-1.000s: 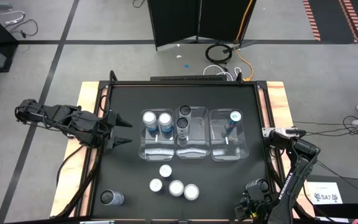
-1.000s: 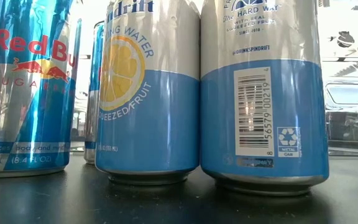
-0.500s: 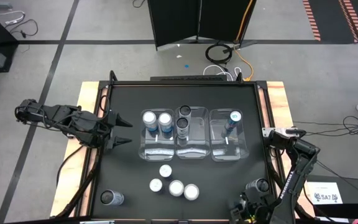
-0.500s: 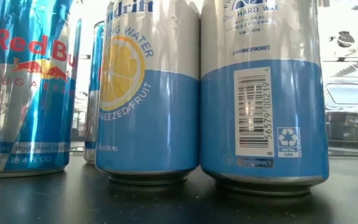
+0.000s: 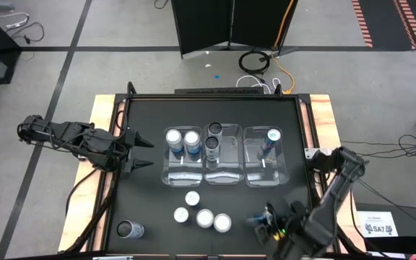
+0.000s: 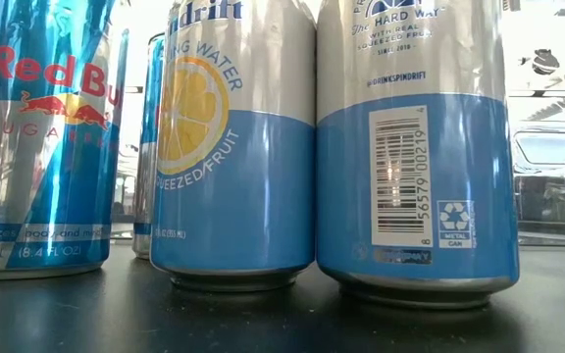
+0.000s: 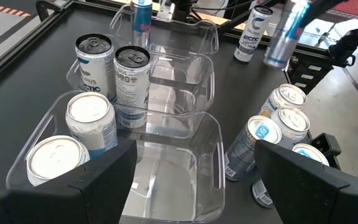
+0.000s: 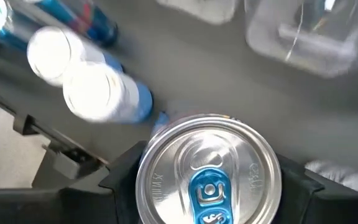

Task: Sort soda cans
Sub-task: Put the bottom right blue soda can into the right transparent bin

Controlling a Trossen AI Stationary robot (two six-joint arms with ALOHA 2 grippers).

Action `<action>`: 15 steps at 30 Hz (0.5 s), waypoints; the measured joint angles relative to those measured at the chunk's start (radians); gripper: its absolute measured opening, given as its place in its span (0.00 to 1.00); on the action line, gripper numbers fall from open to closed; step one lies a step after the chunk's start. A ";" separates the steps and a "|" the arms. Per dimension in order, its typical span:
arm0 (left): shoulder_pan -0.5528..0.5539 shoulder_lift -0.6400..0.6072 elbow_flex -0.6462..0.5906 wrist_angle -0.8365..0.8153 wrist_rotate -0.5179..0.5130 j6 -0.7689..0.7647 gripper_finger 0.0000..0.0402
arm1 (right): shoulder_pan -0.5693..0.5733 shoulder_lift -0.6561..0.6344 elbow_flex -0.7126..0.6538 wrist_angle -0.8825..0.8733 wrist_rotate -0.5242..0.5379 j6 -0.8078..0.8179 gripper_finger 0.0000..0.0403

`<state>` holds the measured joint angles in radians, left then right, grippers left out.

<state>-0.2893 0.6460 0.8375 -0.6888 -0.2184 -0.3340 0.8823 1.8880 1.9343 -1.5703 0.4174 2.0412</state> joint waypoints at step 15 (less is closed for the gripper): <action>0.000 0.000 0.000 0.000 -0.029 0.002 0.83 | -0.378 -0.200 0.000 -0.003 0.029 -0.467 0.58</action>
<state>-0.2893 0.6460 0.8375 -0.6888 -0.2476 -0.3325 0.5044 1.6881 1.9344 -1.5736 0.4467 1.5738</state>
